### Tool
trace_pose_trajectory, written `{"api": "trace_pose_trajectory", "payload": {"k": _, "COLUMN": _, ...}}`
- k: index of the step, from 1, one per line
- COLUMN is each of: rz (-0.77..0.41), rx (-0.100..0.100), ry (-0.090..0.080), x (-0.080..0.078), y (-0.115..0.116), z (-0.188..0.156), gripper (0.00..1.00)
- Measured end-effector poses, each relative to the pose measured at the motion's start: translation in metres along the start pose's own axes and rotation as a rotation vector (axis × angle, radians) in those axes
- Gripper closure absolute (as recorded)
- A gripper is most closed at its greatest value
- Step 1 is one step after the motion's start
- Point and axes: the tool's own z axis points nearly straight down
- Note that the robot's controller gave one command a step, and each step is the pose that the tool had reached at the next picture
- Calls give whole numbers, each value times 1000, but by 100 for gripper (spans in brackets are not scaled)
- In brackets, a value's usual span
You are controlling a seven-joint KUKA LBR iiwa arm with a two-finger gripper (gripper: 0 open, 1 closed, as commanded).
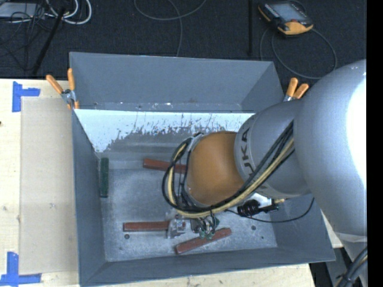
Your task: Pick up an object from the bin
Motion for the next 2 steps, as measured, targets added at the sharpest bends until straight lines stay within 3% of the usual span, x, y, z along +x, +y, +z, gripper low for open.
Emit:
{"api": "trace_pose_trajectory", "payload": {"k": 1, "rz": 1, "rx": 0, "ry": 0, "x": 0, "y": 0, "z": 0, "gripper": 100}}
{"api": "trace_pose_trajectory", "payload": {"k": 2, "rz": 37, "rx": 3, "ry": 4, "x": -3, "y": -9, "z": -181, "gripper": 100}}
